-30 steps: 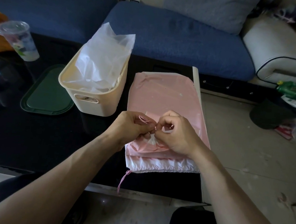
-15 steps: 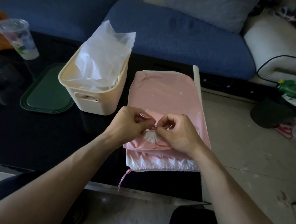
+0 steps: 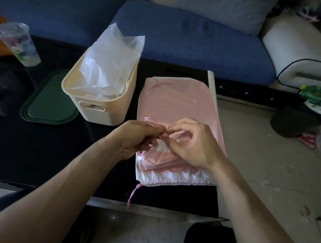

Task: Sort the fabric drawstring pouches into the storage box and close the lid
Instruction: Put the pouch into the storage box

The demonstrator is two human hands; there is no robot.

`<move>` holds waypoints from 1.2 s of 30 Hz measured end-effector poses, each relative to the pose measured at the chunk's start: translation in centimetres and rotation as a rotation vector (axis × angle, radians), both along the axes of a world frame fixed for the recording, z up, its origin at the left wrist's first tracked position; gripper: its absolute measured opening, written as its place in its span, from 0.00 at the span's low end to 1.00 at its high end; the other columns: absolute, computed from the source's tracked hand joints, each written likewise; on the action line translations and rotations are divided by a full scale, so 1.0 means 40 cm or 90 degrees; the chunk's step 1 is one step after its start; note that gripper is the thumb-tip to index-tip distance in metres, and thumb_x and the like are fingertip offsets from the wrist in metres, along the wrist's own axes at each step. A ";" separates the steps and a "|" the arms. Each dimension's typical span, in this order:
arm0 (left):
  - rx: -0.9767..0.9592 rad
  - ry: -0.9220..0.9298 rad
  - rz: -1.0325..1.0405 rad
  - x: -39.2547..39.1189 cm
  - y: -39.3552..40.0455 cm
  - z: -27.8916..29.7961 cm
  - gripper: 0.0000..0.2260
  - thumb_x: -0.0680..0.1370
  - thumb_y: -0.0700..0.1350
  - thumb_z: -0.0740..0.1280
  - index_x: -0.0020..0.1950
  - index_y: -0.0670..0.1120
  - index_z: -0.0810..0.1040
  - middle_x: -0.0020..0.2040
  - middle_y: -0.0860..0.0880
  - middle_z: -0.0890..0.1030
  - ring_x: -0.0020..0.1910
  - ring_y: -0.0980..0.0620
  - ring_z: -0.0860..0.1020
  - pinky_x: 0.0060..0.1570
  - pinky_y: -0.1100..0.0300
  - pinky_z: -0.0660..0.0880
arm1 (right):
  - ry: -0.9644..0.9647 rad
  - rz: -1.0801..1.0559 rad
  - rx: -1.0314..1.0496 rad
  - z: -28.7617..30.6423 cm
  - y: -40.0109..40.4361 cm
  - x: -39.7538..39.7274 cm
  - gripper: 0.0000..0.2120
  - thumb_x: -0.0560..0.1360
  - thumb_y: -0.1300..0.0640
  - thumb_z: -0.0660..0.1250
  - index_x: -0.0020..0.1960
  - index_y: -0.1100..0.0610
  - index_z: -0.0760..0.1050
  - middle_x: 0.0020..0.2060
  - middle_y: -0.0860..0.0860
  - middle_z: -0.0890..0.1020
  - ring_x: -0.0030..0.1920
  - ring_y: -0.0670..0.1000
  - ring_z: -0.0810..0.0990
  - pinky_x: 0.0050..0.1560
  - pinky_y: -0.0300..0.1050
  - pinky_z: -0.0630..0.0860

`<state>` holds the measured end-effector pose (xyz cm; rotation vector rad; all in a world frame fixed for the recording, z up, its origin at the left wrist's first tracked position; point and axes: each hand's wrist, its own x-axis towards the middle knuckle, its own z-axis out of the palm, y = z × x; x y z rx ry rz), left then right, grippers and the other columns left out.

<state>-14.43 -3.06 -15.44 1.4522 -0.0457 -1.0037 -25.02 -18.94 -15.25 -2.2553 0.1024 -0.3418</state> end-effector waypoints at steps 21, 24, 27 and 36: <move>0.148 -0.215 0.081 -0.008 -0.008 -0.038 0.13 0.81 0.46 0.67 0.40 0.41 0.84 0.36 0.47 0.83 0.31 0.53 0.78 0.34 0.62 0.77 | 0.163 0.082 -0.015 0.038 0.018 -0.039 0.08 0.67 0.55 0.74 0.31 0.55 0.79 0.57 0.42 0.80 0.59 0.38 0.75 0.56 0.36 0.75; 0.174 -0.187 0.076 -0.017 -0.018 -0.048 0.11 0.78 0.39 0.68 0.37 0.43 0.85 0.36 0.49 0.84 0.38 0.54 0.80 0.42 0.63 0.79 | 0.020 0.101 0.077 0.027 0.044 -0.034 0.06 0.68 0.66 0.73 0.34 0.58 0.81 0.52 0.45 0.83 0.59 0.45 0.79 0.57 0.36 0.75; 0.190 -0.193 0.057 -0.023 -0.019 -0.042 0.10 0.77 0.39 0.69 0.37 0.44 0.85 0.32 0.47 0.83 0.34 0.52 0.80 0.36 0.63 0.77 | -0.011 0.133 0.185 0.010 0.057 -0.027 0.03 0.71 0.67 0.72 0.38 0.62 0.82 0.49 0.50 0.86 0.61 0.49 0.80 0.60 0.48 0.78; 0.140 -0.273 0.124 -0.007 -0.021 -0.045 0.16 0.80 0.51 0.68 0.39 0.43 0.86 0.35 0.47 0.85 0.35 0.54 0.81 0.45 0.57 0.79 | 0.071 0.209 0.347 0.047 0.052 -0.039 0.03 0.74 0.65 0.70 0.43 0.61 0.82 0.46 0.51 0.85 0.59 0.48 0.80 0.63 0.41 0.72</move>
